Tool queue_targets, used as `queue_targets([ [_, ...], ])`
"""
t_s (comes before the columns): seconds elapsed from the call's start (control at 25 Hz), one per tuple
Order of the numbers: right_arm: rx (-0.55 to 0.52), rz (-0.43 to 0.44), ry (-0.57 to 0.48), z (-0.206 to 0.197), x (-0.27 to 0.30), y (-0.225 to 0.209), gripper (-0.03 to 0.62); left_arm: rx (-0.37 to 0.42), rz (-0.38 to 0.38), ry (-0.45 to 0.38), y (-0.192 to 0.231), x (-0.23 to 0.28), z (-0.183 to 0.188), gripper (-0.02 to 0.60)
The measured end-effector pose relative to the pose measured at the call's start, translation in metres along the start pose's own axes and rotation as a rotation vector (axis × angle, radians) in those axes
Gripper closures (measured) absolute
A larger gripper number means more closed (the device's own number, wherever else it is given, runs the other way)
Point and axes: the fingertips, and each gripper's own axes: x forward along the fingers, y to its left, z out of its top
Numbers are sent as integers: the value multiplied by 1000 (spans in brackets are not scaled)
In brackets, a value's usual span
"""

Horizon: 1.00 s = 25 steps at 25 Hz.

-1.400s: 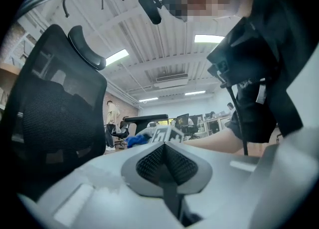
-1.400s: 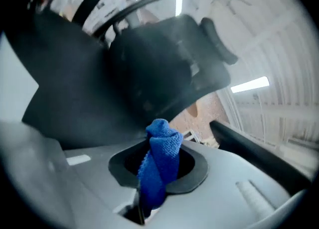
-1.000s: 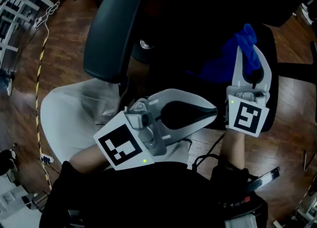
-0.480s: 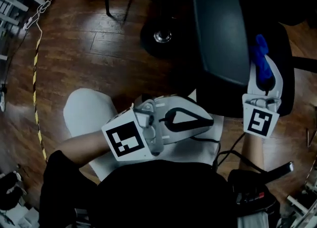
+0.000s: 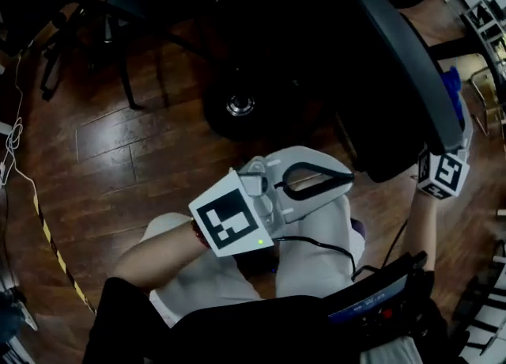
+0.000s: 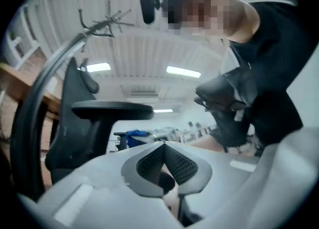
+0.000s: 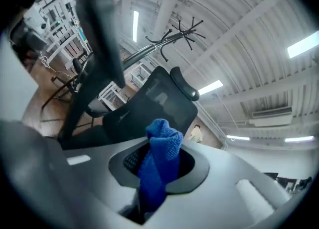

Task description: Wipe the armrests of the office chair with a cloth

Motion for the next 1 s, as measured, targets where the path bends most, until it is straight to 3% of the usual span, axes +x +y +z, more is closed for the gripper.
queue_targets([
  [0.08, 38, 40, -15, 8, -42, 45, 526, -16, 91, -58, 14, -20, -2, 577],
  [0.12, 36, 59, -38, 23, -59, 67, 526, 20, 110, -67, 20, -28, -2, 577],
  [0.2, 0, 84, -72, 59, -81, 109, 526, 133, 49, -34, 21, -34, 4, 577],
  [0.28, -142, 118, -64, 82, -87, 154, 526, 230, -22, 15, 19, -38, 14, 577],
  [0.36, -383, 104, -89, 108, -75, 182, 526, 239, 22, 14, 30, -43, 21, 577],
  [0.56, -608, -86, -252, 166, -24, 178, 526, 135, 110, 4, 58, -42, 16, 577],
  [0.64, -662, -146, -270, 171, -17, 166, 526, 129, 113, 7, 63, -41, 13, 577],
  [0.72, -706, -183, -278, 169, -9, 159, 526, 170, 108, 21, 64, -42, 8, 577],
  [0.8, -743, -191, -303, 168, -4, 162, 530, 212, 118, 9, 67, -44, 8, 577],
  [0.88, -748, -168, -312, 163, -2, 169, 530, 204, 130, 5, 72, -45, 4, 577],
  [1.0, -728, -95, -277, 142, 0, 190, 531, 219, 184, 59, 83, -51, -9, 577],
])
